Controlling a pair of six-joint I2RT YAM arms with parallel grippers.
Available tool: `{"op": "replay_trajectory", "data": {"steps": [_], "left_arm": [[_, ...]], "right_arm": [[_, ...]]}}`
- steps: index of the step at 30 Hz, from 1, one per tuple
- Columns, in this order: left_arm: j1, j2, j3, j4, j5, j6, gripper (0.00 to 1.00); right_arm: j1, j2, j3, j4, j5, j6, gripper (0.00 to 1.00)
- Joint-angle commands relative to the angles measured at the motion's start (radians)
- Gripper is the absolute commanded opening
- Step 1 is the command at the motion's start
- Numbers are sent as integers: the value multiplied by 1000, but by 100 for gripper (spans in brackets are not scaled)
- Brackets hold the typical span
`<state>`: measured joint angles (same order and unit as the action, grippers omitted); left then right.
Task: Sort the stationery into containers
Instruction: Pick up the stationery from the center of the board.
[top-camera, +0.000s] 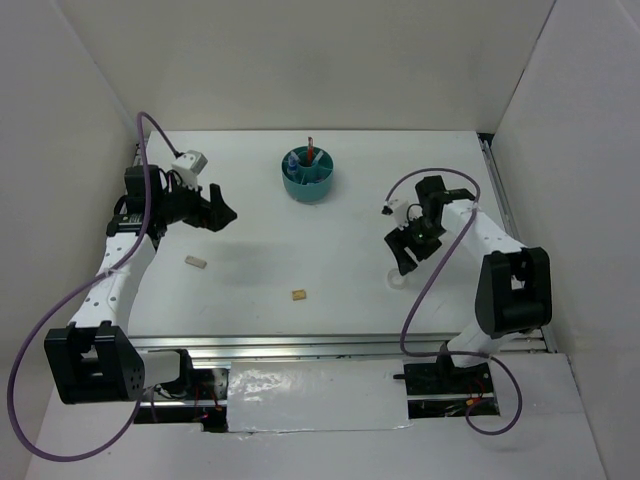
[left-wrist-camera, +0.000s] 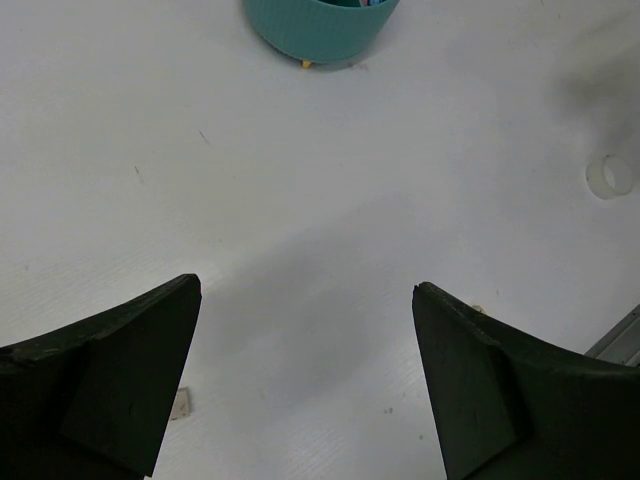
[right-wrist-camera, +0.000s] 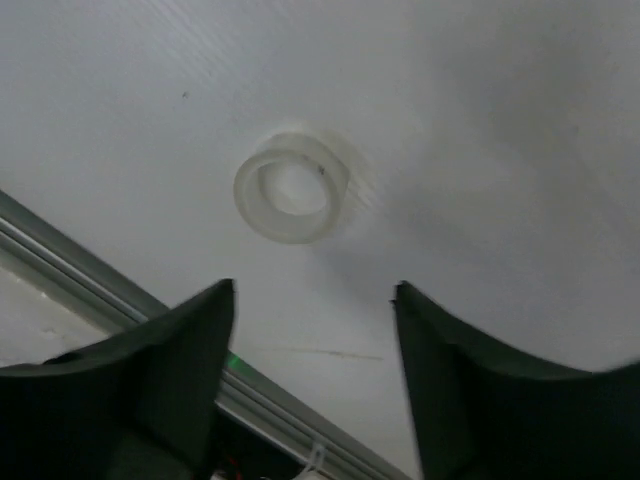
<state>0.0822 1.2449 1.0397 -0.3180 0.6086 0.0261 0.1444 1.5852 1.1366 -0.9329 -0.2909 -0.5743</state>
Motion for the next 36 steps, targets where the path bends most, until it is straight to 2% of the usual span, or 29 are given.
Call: {"op": "replay_trajectory", "data": {"steps": [1,3,11,19,24,31,36], "left_arm": [[4,-32,-16,-1,28,26,99],[4,-42,-26,0,28,23,99],[4,-42,-29,2,30,-2,99],[4,-33,-15,3,31,-5,99],[4,-30,-17,3,29,-6,99],[4,-18,-9,-9,29,-15,99],[4,-12,-9,-9,34,-17,99]], "right_arm": [[-8,-42,-26,-66,-44,-87,81],[10,-73,-52,-35,-36,-62,100],[99,-82,-159,68,36,33,100],[121,-2,-138,169,183,103,99],[162,65,-63,99,240,105,92],[218,133,9,-12,257,94,92],[250,205,77,-73,288,94,88]]}}
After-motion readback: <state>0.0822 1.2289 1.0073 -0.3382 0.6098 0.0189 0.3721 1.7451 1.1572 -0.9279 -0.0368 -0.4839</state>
